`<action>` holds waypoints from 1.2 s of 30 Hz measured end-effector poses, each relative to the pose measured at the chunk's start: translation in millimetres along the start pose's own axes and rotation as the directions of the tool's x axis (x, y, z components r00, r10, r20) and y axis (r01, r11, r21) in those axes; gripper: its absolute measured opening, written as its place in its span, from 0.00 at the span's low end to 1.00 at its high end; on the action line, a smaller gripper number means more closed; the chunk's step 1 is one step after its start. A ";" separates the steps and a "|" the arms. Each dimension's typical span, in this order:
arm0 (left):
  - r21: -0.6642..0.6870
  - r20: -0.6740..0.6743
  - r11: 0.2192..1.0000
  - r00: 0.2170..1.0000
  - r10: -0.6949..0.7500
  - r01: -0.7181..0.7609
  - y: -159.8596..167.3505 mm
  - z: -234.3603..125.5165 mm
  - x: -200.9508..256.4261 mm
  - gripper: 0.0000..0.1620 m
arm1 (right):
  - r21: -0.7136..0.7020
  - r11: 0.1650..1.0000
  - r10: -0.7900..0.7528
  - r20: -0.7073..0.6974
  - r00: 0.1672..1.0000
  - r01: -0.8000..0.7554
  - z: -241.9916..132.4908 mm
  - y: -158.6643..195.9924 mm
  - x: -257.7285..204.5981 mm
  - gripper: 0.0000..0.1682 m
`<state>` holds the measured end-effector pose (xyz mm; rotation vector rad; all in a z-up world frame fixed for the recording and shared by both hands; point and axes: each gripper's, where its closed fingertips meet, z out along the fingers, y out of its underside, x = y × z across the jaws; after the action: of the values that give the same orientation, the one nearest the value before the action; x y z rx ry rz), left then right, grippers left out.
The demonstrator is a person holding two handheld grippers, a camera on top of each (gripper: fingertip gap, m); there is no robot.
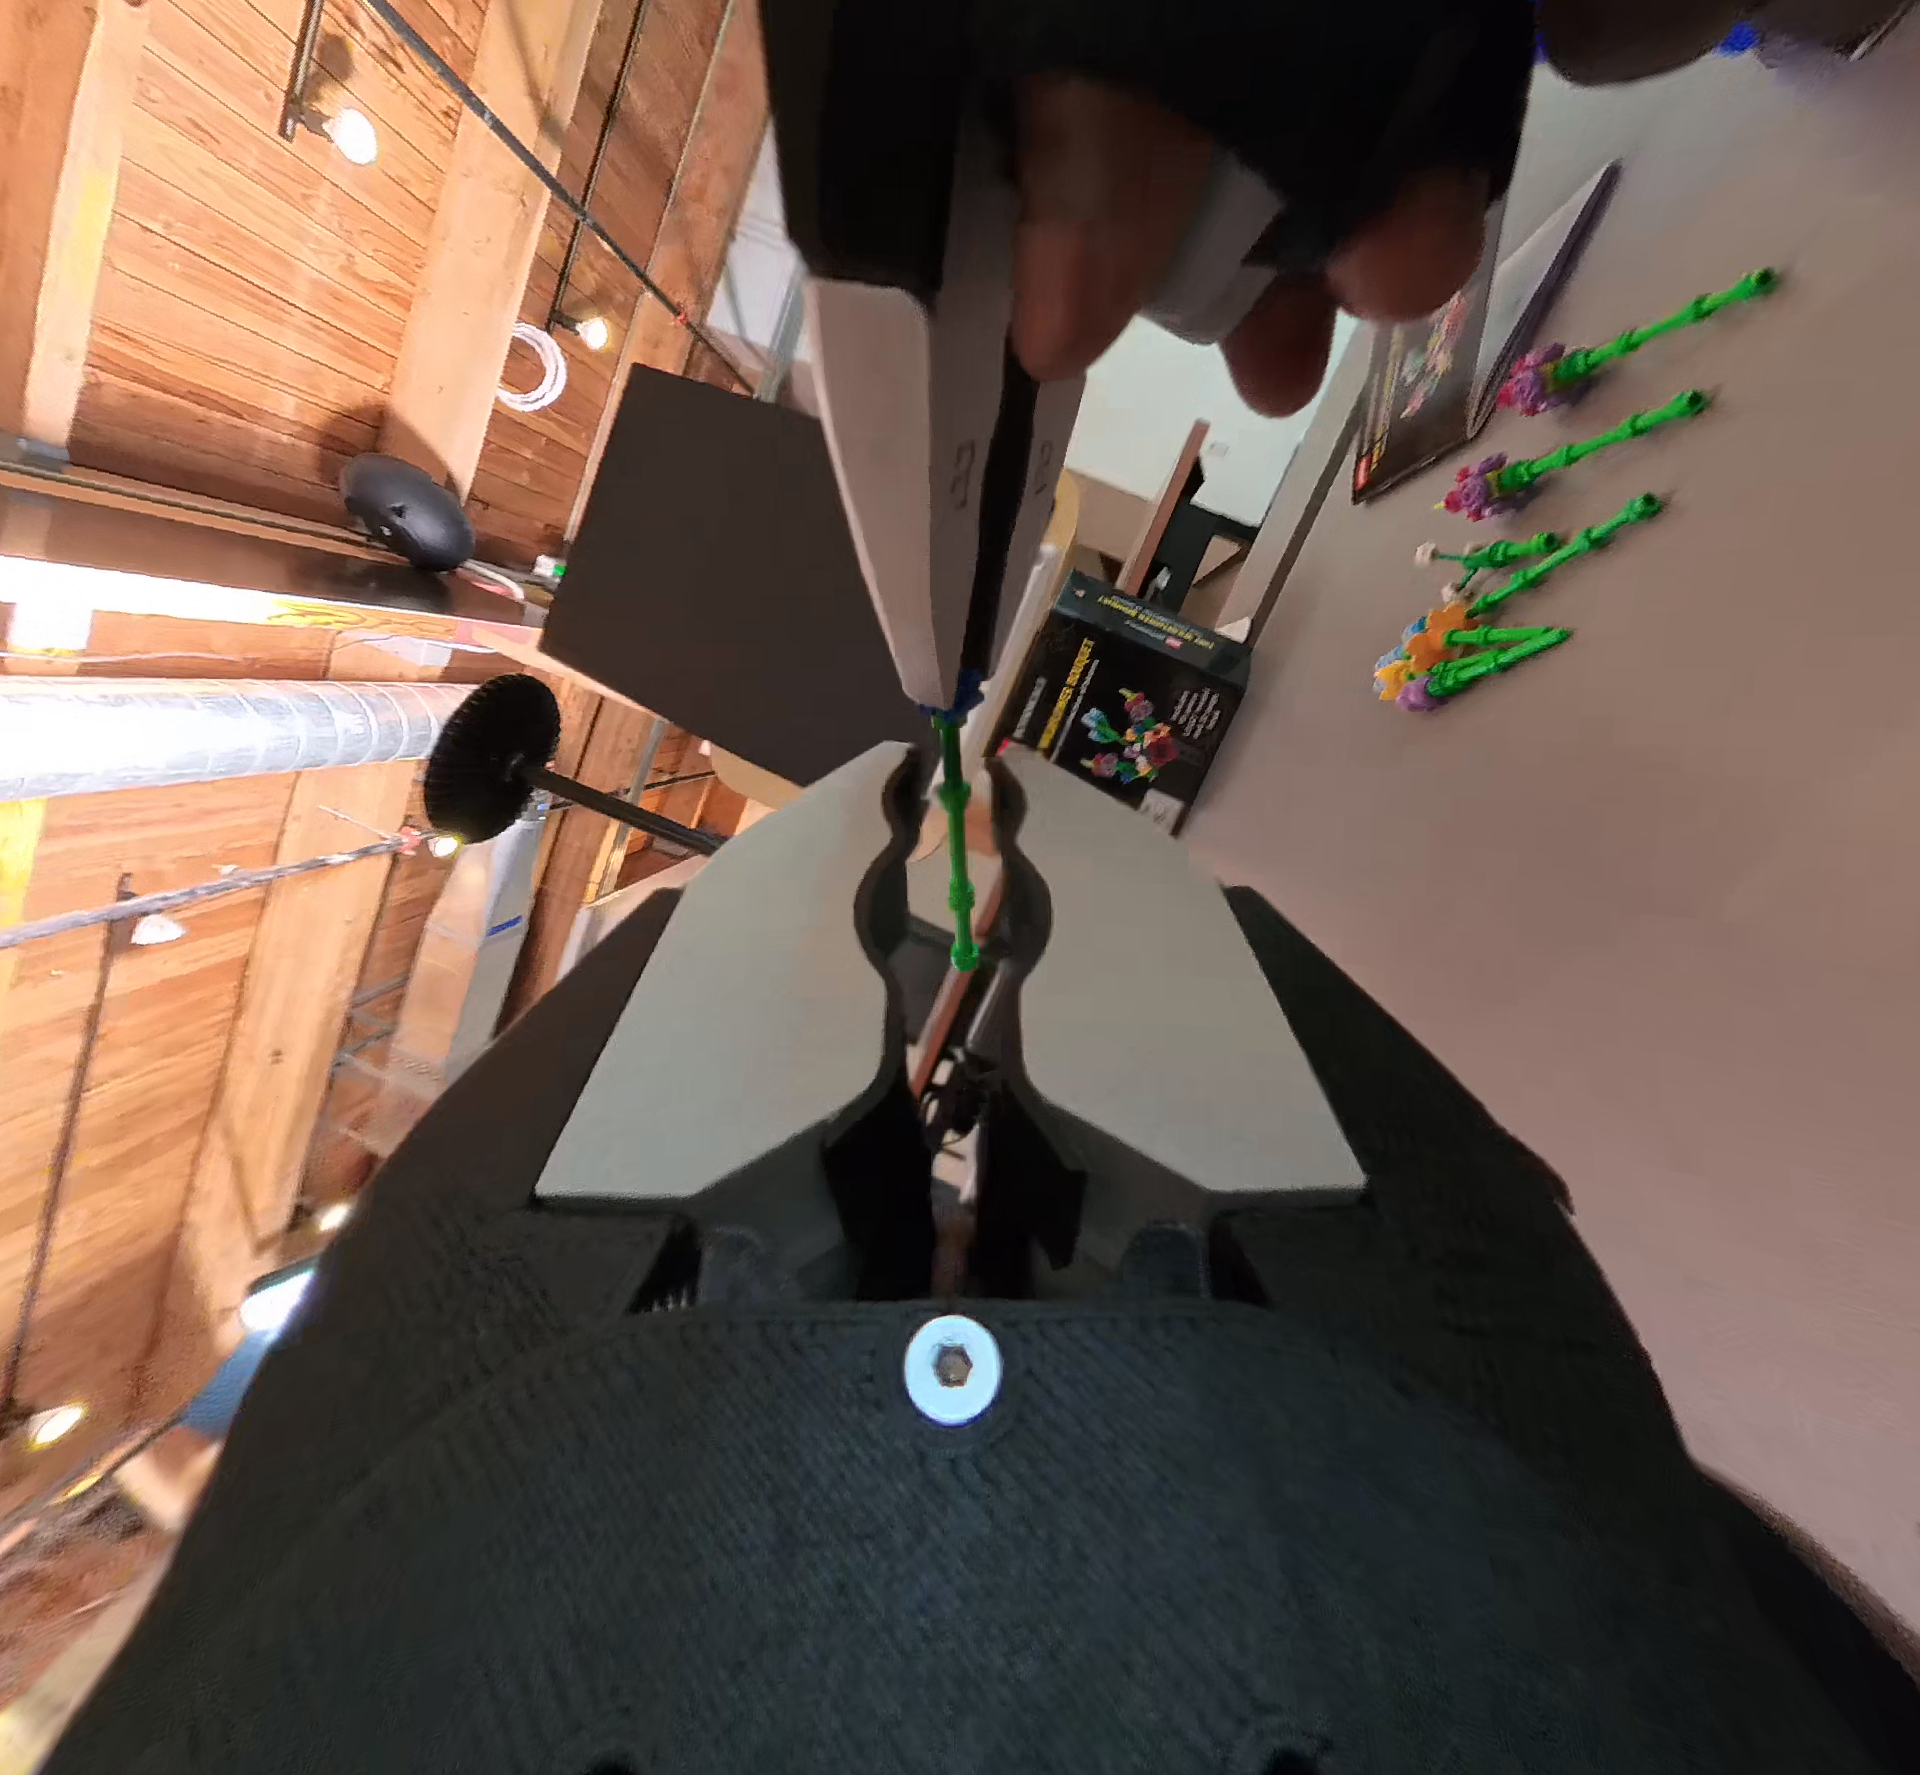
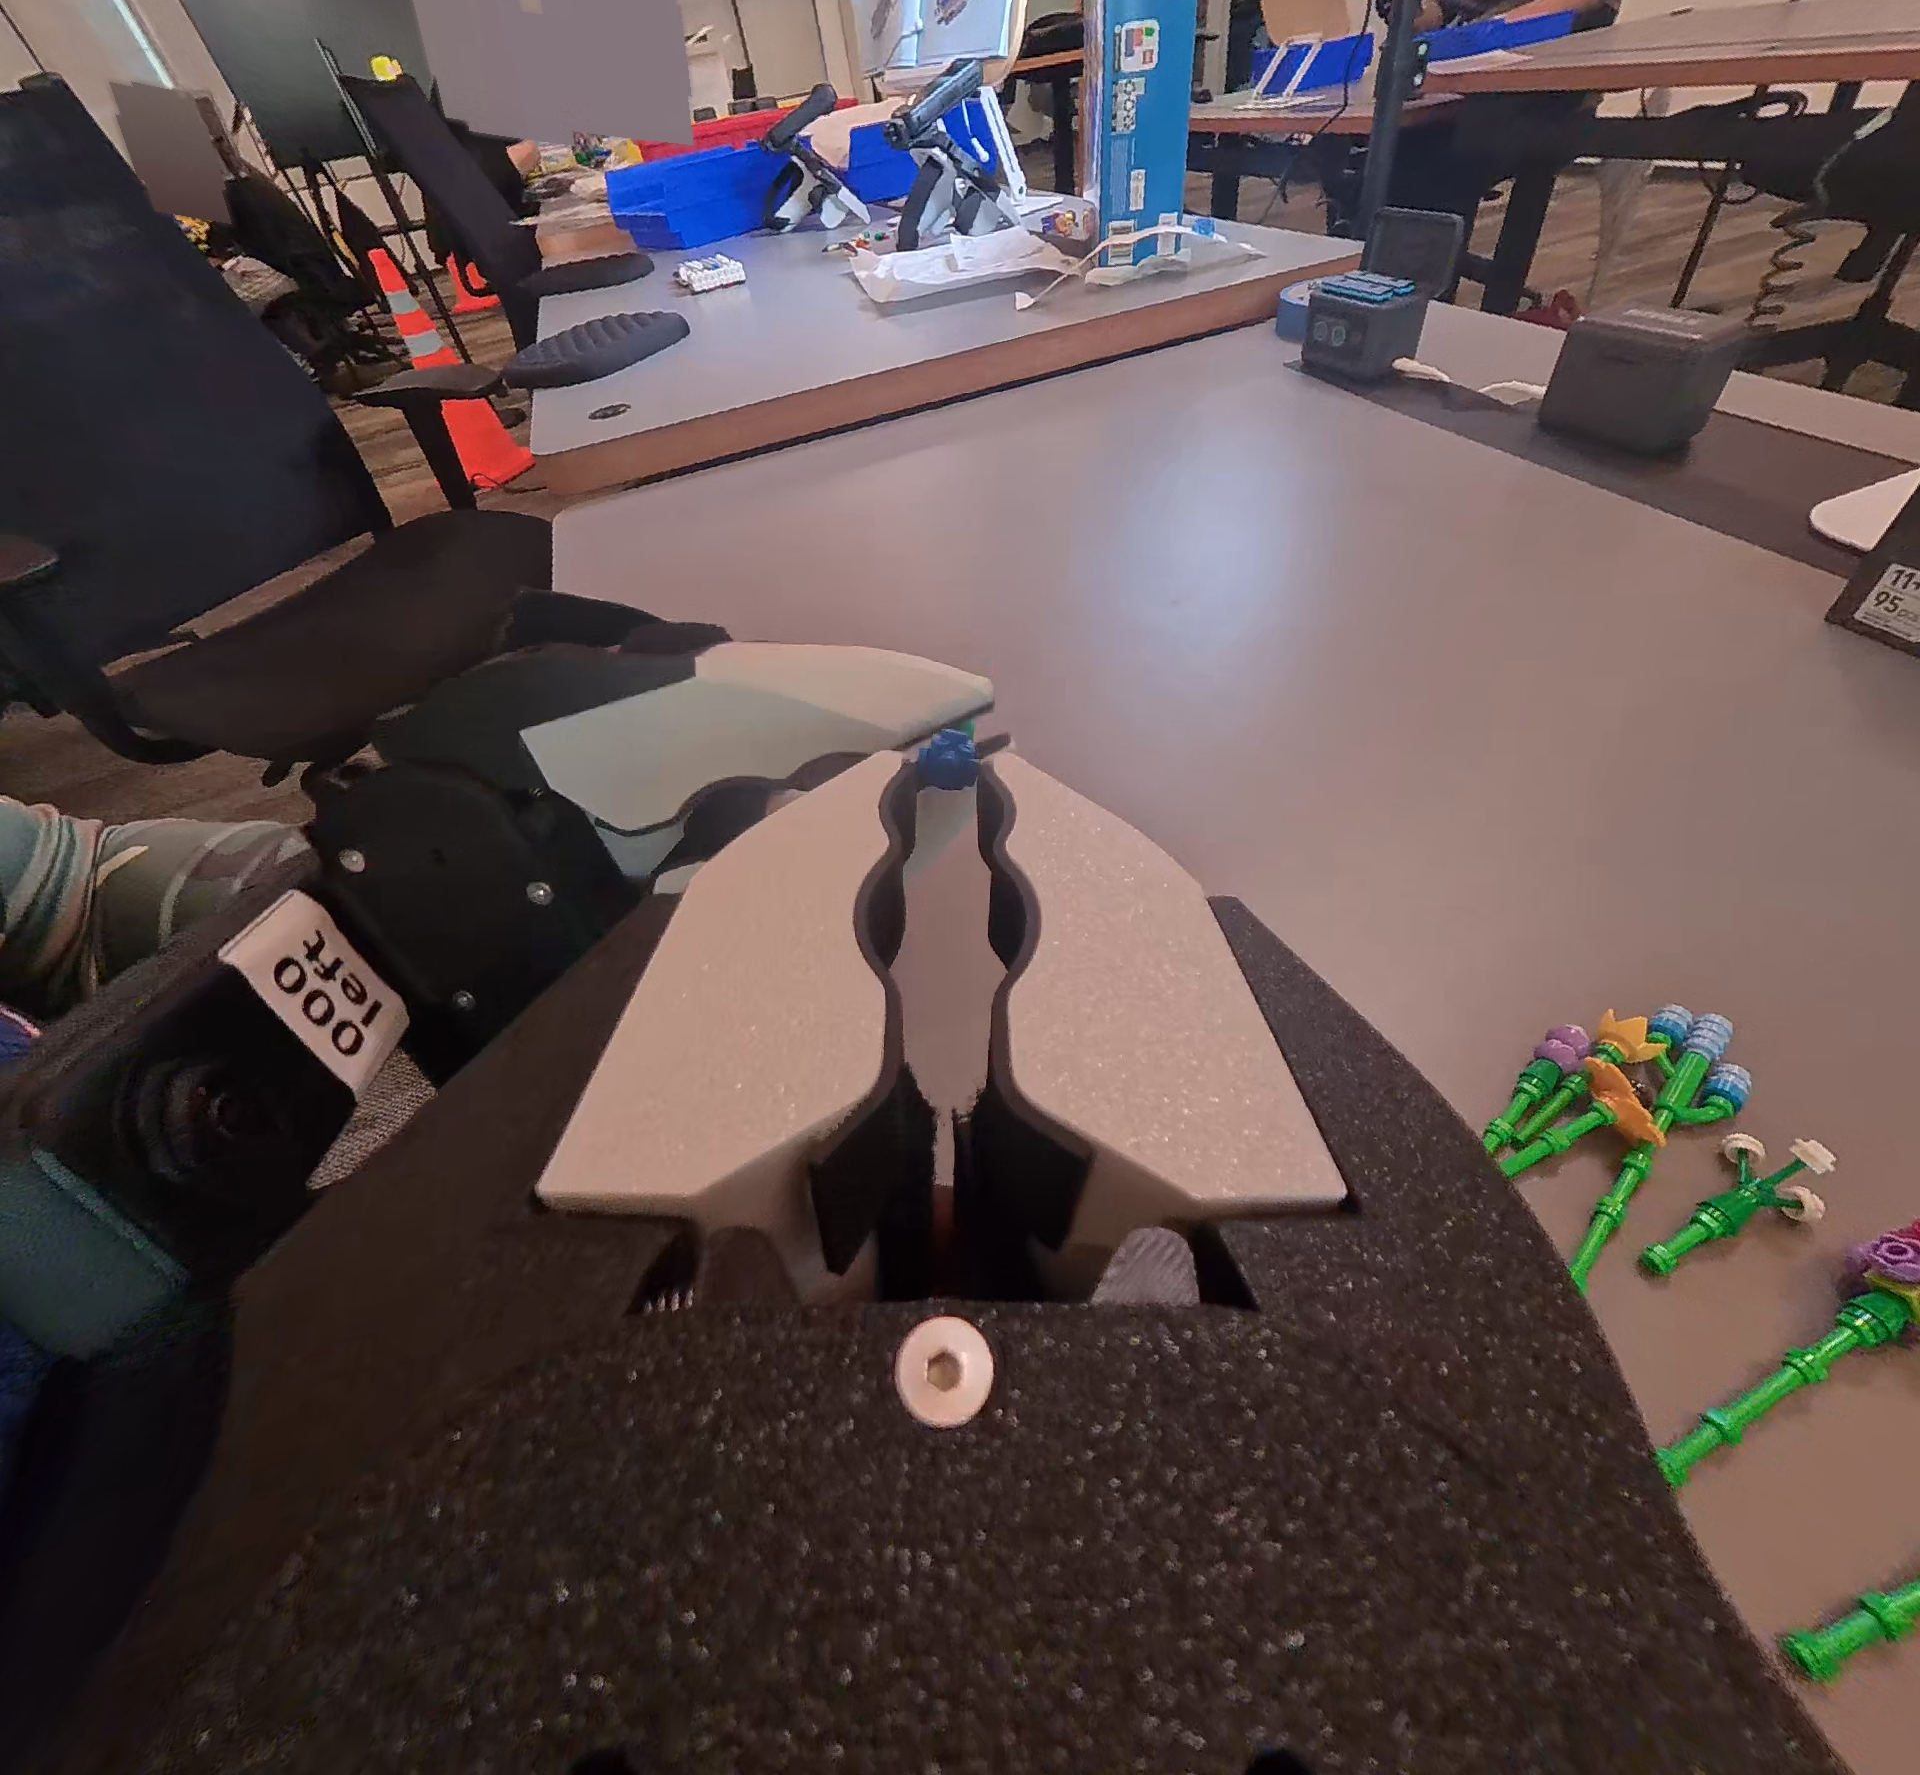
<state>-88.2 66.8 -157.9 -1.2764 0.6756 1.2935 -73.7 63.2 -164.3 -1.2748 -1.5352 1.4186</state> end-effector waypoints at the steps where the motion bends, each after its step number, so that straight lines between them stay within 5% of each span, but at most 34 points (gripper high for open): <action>1: 0.012 -0.009 1.000 1.000 -0.026 0.026 -0.8 0.0 0.2 0.13 | 0.005 1.000 0.001 0.006 1.000 -0.001 -1.2 -0.8 0.6 0.06; 5: 0.073 -0.084 0.988 0.988 -0.133 0.139 -7.1 -1.0 4.9 0.22 | 0.016 0.999 0.041 0.058 0.997 -0.042 -4.3 -1.2 -0.2 0.06; 12: 0.156 -0.195 0.951 0.952 -0.235 0.267 -19.0 -6.5 11.1 0.18 | -0.028 0.999 0.048 0.104 0.993 -0.046 -2.6 6.5 -4.4 0.06; 16: 0.153 -0.222 0.937 0.935 -0.276 0.313 -18.4 -7.1 12.0 0.07 | -0.050 0.998 0.043 0.117 0.992 -0.037 -0.7 10.4 -6.8 0.06; 36: 0.070 -0.238 0.909 0.892 -0.384 0.410 -2.2 -0.9 8.5 0.07 | -0.154 0.970 -0.183 0.036 0.983 0.186 -27.7 0.8 -1.2 0.01</action>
<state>-83.9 69.1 -165.3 -1.3852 0.5944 0.7715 -47.3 70.6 -160.1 -1.1748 -1.7602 1.2173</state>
